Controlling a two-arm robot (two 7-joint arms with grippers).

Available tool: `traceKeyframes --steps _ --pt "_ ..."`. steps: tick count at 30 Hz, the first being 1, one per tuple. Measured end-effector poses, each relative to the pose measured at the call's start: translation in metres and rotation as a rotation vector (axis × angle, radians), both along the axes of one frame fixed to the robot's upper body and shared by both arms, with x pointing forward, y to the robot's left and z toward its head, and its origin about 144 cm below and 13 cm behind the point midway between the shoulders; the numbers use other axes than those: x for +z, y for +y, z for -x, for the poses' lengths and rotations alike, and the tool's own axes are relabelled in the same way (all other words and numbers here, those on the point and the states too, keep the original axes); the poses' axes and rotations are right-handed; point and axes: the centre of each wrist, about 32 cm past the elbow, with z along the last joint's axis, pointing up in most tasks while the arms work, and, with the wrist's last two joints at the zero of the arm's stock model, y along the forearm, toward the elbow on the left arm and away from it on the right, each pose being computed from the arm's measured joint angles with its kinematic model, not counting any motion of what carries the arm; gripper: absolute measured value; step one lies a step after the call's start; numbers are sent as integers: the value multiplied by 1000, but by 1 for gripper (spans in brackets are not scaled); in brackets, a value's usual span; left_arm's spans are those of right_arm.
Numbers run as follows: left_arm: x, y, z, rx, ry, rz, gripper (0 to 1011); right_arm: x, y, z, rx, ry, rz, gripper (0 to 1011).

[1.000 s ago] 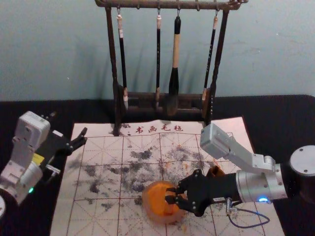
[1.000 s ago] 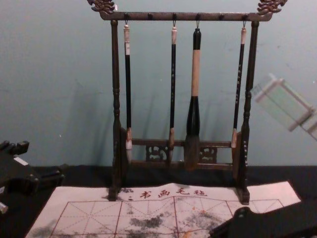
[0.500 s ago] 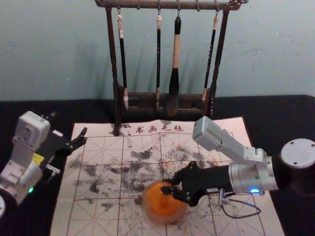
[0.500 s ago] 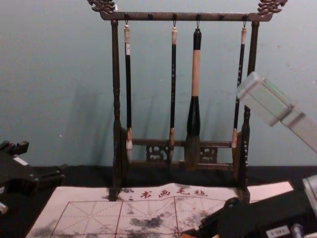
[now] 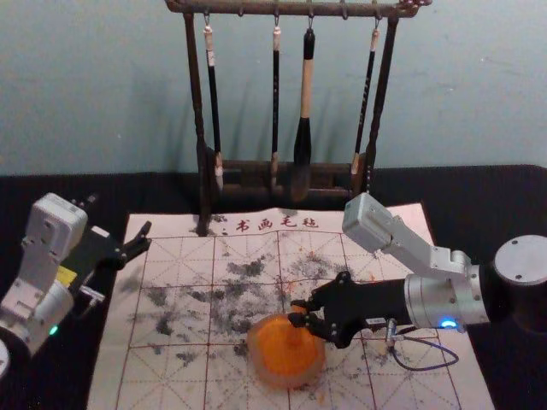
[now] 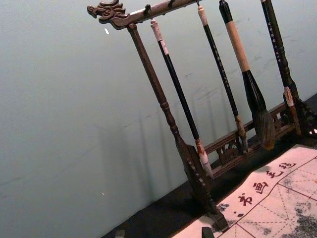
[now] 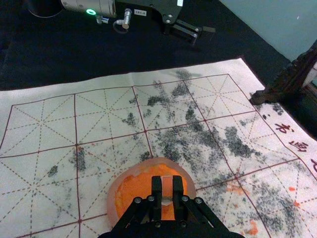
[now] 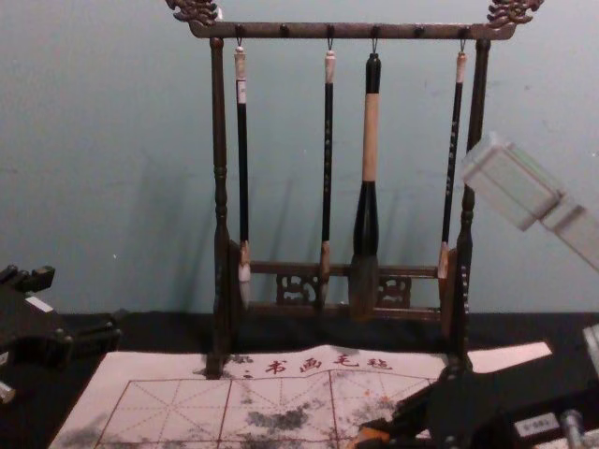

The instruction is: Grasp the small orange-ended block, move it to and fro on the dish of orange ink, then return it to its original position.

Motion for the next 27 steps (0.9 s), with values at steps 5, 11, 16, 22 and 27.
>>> traceKeyframes --steps 5,11,16,22,27 --pt "0 0 0 0 0 0 1001 1 -5 3 -5 3 -2 85" --pt "0 0 0 0 0 0 1001 3 -9 9 4 8 -11 85" --pt "0 0 0 0 0 0 1001 3 -11 13 15 13 -16 85" --pt "0 0 0 0 0 0 1001 3 -9 16 26 16 -20 85" --pt "0 0 0 0 0 0 1001 3 -8 16 26 16 -24 85"
